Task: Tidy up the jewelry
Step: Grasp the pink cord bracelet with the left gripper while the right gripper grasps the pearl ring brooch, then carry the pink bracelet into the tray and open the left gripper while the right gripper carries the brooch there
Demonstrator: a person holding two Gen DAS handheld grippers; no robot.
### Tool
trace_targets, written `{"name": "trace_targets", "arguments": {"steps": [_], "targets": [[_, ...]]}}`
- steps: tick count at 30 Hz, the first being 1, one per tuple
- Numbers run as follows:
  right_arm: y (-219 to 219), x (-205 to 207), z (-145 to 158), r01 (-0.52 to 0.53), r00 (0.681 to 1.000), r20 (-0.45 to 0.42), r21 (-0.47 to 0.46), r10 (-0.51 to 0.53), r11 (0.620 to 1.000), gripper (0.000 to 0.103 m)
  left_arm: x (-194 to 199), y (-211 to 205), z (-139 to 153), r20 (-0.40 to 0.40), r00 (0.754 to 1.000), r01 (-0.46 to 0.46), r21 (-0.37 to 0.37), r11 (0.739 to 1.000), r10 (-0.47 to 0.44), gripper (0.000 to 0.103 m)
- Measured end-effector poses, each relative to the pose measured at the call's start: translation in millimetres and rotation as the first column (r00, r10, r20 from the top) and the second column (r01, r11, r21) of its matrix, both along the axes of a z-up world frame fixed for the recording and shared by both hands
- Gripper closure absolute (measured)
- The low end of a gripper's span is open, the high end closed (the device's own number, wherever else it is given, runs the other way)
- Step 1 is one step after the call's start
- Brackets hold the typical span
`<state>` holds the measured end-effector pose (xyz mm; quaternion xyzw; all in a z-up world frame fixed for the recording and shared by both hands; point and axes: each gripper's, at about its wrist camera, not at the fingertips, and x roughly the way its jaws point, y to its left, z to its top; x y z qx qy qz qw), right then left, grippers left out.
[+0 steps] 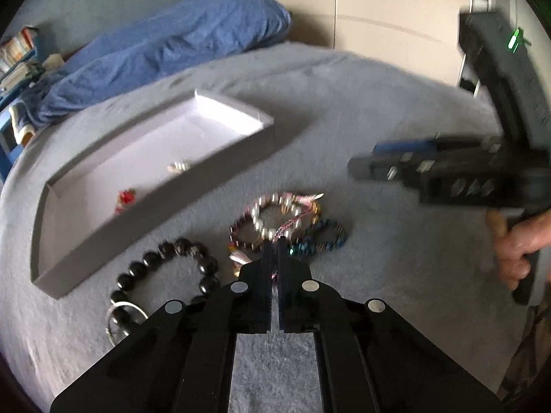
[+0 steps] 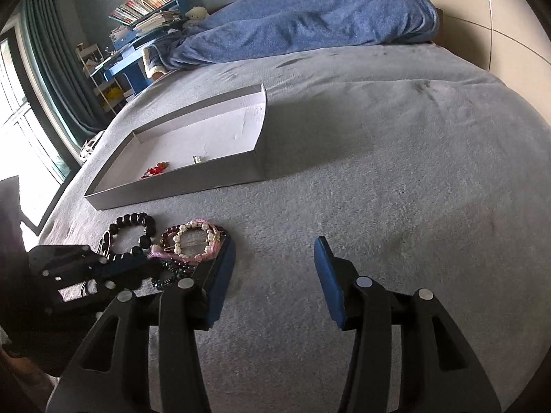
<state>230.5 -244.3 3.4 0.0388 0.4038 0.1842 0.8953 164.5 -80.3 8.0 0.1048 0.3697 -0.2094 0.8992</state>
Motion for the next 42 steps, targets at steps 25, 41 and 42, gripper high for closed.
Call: {"name": "trace_targets", "arguments": {"steps": [25,41,42], "targets": [[70,4,-9,-0.148,0.989,-0.011,-0.034,0.148,0.988,0.055,-24,84,91,0.148,0.971,-0.14,-0.286,0.948,0.188,0.1],[86,4,-7,-0.198,0.98,0.009,-0.048,0.198,0.979,0.055,-19,89,90,0.145,0.97,-0.146,-0.287,0.947,0.194,0.1],[87,5,-11,-0.197,0.98,-0.001,-0.055,0.197,0.979,0.055,-19,89,90,0.146,0.97,-0.145,-0.283,0.948,0.192,0.1]]}}
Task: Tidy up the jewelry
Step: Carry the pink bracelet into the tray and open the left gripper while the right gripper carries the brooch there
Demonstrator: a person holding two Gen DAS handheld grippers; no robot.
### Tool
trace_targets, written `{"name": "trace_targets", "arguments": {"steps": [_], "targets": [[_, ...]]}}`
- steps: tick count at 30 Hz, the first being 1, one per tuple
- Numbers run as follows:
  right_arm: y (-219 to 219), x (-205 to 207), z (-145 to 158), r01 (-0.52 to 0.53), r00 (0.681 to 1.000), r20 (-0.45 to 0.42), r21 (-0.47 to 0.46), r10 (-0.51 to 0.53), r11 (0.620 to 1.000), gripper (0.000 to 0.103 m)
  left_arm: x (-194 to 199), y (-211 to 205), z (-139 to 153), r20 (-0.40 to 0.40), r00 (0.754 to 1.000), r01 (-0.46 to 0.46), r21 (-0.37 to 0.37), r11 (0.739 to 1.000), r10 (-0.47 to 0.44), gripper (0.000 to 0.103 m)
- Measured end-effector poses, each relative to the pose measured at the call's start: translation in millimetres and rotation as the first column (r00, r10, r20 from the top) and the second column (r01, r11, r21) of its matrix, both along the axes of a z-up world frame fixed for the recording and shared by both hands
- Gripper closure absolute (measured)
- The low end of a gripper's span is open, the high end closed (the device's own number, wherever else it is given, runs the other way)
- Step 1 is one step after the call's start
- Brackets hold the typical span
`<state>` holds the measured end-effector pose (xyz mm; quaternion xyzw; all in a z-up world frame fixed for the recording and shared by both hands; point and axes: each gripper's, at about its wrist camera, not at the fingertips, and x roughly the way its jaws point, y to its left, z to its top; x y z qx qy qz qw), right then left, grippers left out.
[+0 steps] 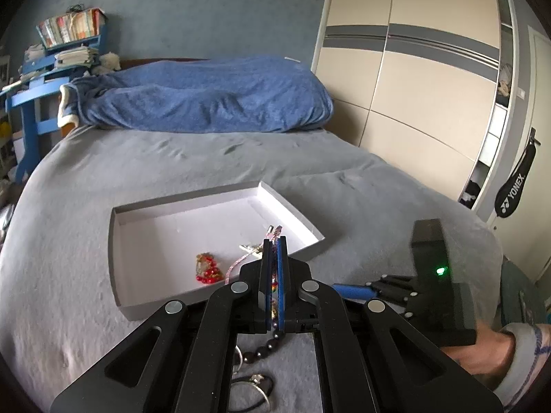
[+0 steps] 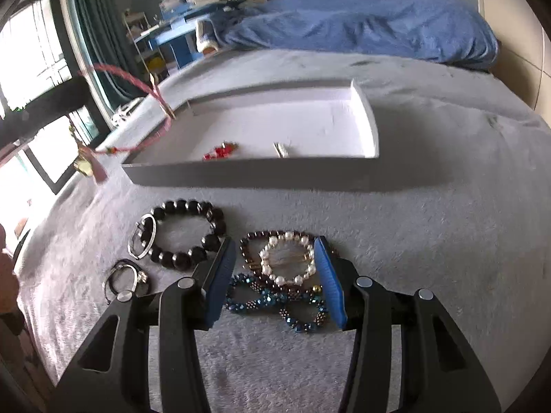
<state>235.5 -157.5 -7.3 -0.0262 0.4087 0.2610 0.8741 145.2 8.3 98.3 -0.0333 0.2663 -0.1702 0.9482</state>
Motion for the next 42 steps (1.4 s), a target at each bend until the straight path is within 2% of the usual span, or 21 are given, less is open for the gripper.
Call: {"name": "trace_targets", "arguments": {"steps": [6,8,10,17,22,29,33,42], "targets": [[3,6,-11,0.006,0.999,-0.033,-0.029,-0.007,1.0,0.056,0,0,1,0.0,1.0,-0.004,0.001,1.0,0.004,0.1],[3,7,-12,0.006,0.999,-0.032,-0.026,-0.007,1.0,0.064,-1,1,1,0.001,1.0,-0.006,0.002,1.0,0.006,0.1],[2,7,-10,0.001,1.0,-0.03,-0.01,-0.002,1.0,0.064,-1,1,1,0.001,1.0,-0.006,0.003,1.0,0.006,0.1],[-3,1,16,-0.001,0.999,0.036,0.045,0.0,0.999,0.064,2,9,4,0.006,1.0,-0.022,0.002,1.0,0.022,0.1],[-6,11,31,0.008,0.998,0.066,0.061,-0.012,0.998,0.064,10,14,5,0.006,1.0,-0.03,0.011,0.999,0.03,0.1],[0,33,47,-0.003,0.995,0.098,0.063,-0.003,0.998,0.064,36,17,-3,-0.009,0.999,-0.039,0.04,0.998,0.039,0.1],[10,48,50,-0.018,0.994,0.108,0.058,0.012,0.998,0.064,54,26,-12,-0.04,0.997,-0.06,0.033,0.998,0.061,0.1],[23,86,30,-0.019,0.997,0.081,0.029,0.017,0.999,0.064,91,50,-33,-0.1,0.989,-0.105,0.013,0.994,0.106,0.1]]}}
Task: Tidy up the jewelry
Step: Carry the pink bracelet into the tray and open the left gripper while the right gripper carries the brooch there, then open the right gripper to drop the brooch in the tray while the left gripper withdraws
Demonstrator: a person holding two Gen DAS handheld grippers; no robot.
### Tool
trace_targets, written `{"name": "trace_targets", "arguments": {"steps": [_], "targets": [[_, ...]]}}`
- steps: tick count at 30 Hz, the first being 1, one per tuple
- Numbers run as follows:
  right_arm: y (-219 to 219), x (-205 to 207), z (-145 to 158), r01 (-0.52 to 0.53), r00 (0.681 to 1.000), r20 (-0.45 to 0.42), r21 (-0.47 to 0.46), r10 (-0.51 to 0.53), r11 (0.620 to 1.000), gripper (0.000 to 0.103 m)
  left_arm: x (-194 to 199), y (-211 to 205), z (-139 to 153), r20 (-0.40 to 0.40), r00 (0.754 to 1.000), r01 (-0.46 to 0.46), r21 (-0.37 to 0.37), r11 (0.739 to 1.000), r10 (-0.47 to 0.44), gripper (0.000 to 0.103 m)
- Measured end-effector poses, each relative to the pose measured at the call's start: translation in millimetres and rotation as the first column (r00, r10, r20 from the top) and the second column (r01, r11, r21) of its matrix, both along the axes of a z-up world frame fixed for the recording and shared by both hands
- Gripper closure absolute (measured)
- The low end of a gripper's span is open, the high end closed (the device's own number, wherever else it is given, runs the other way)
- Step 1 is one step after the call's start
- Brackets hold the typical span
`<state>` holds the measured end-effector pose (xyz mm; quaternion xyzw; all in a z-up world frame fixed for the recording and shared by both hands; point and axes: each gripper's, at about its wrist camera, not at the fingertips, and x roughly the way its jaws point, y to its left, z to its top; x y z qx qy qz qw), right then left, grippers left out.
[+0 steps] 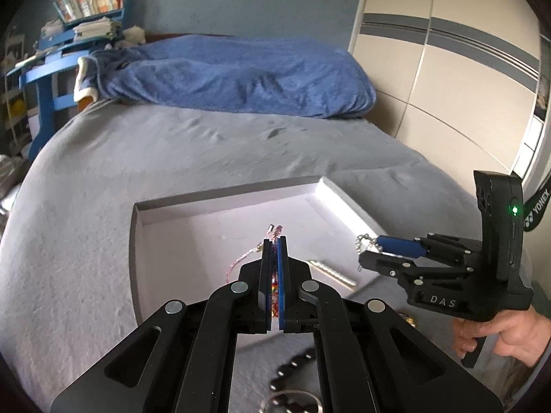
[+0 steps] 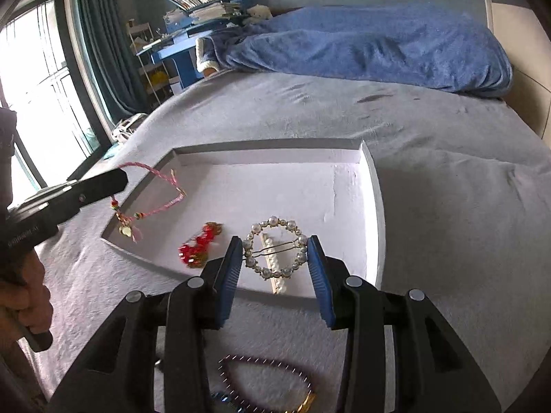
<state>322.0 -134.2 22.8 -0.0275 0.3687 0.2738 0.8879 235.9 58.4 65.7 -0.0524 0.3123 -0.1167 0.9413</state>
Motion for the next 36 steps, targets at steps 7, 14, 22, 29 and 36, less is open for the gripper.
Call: {"name": "trace_targets", "arguments": {"steps": [7,14,22,29,36], "targets": [[5,24,-17,0.015,1.0,-0.023,-0.037,-0.016,0.999,0.064,21,9,-34,-0.089,0.996,-0.029,0.023,0.999,0.031,0.1],[8,28,-28,0.017,0.999,-0.038,-0.072,-0.02,0.997,0.064,26,8,-58,-0.174,0.984,-0.035,0.052,0.998,0.043,0.1],[16,24,-28,0.002,1.0,-0.024,-0.103,-0.004,0.995,0.064,22,12,-59,-0.185,0.981,-0.057,0.045,0.997,0.064,0.08],[15,25,-27,0.002,1.0,-0.021,-0.097,-0.004,0.995,0.063,18,11,-49,-0.152,0.986,-0.056,0.036,0.998,0.061,0.04],[10,16,-19,0.008,1.0,-0.001,-0.065,-0.008,0.998,0.055,10,11,-37,-0.118,0.991,-0.065,0.022,0.998,0.067,0.028]]}}
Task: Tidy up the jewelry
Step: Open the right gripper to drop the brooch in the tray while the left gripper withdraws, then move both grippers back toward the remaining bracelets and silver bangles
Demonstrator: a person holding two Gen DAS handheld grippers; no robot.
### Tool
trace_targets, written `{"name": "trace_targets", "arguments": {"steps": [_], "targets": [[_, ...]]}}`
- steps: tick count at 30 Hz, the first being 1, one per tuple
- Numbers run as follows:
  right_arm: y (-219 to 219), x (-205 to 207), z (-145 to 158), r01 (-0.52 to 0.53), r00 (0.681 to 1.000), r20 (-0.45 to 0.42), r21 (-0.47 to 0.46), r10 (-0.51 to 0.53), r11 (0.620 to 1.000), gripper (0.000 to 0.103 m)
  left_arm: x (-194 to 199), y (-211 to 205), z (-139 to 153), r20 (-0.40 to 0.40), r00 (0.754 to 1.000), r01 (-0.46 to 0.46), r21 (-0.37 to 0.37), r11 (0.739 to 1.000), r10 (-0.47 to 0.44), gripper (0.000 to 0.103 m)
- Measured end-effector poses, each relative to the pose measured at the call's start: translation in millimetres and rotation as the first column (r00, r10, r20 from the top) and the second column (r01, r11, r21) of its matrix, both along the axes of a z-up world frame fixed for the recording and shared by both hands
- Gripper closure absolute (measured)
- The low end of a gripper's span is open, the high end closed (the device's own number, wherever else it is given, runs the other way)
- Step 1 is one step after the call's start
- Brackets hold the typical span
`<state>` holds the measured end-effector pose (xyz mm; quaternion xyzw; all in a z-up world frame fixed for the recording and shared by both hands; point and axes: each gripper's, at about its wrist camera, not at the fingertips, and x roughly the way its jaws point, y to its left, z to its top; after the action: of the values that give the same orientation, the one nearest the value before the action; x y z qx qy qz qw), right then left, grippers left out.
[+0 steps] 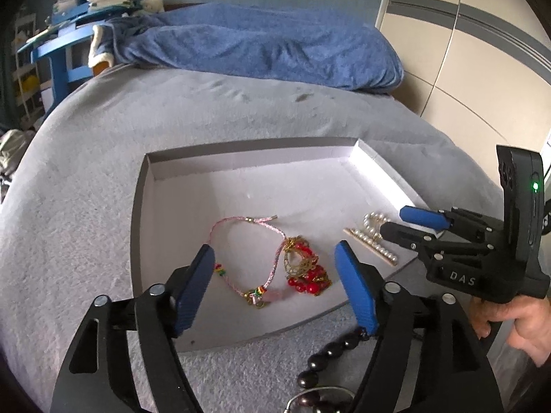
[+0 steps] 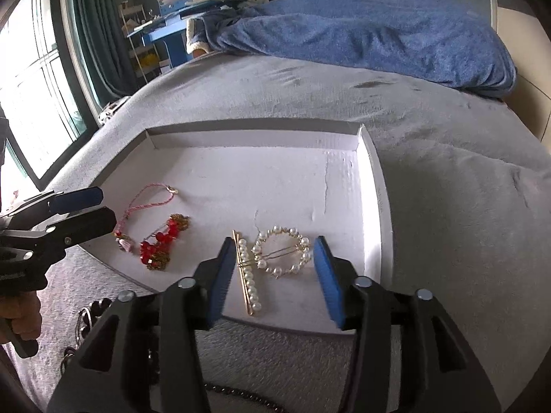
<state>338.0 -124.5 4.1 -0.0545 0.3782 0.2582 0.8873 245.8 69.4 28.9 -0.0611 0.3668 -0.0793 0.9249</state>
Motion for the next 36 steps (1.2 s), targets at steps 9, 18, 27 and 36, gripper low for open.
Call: {"name": "trace_targets", "arguments": {"steps": [9,18,27,36], "targets": [[-14,-27,11,0.023,1.0,0.02,0.017,-0.023,1.0,0.048,-25,2,11,0.025,0.999,-0.02,-0.014,1.0,0.02,0.024],[-30,-54,13,0.057,0.998,0.012,0.036,-0.058,0.998,0.047,-51,-3,19,0.042,0.999,-0.006,0.004,1.0,0.006,0.023],[-44,-78,18,0.074,0.997,0.013,0.06,-0.075,0.995,0.047,-81,-11,19,0.045,0.999,0.014,0.012,1.0,-0.014,0.023],[-63,-93,14,0.105,0.994,-0.011,0.065,-0.104,0.992,0.047,-103,-24,8,0.025,0.998,0.064,0.045,0.997,-0.065,0.024]]}}
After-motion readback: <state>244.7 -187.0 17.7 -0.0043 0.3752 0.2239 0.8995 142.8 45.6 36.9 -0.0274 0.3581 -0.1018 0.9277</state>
